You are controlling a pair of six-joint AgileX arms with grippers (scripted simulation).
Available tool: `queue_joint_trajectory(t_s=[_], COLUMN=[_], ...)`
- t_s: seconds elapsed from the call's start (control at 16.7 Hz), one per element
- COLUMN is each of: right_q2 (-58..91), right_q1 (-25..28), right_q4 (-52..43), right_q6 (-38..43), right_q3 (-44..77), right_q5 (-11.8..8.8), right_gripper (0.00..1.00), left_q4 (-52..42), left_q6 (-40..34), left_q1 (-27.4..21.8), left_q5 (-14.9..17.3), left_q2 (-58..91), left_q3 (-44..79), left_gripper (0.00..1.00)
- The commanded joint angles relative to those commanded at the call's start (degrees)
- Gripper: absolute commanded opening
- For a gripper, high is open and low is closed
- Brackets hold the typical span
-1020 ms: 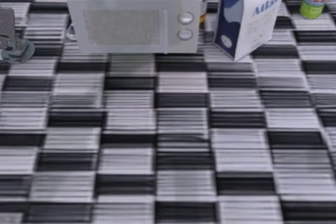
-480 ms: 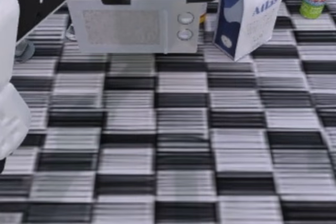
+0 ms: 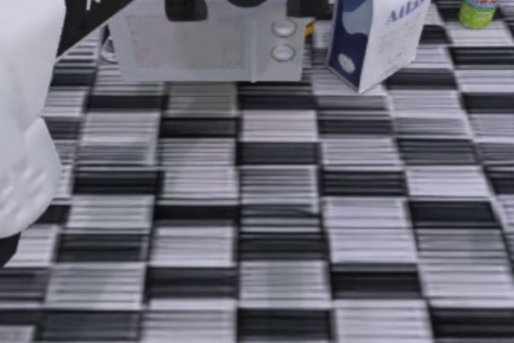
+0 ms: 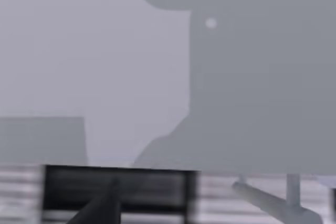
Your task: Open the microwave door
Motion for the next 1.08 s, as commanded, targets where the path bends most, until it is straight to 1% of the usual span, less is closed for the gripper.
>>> queue_joint_trajectory(t_s=[0.18,0.42,1.08], right_q2=[0.0,0.0,0.0], right_q1=[0.0,0.0,0.0], right_q4=[0.0,0.0,0.0], right_q6=[0.0,0.0,0.0], right_q3=[0.0,0.0,0.0], right_q5=[0.0,0.0,0.0], right_gripper=[1.0,1.0,1.0], left_q4=[4.38,4.65,4.65], left_q6=[0.93,0.99,0.99], left_q1=[0.96,1.03,1.03], left_q5=[0.44,0.48,0.48], left_q2=[2.05,2.22,2.22], left_q3=[-2.2,-2.36,-2.36], left_gripper=[1.0,1.0,0.17])
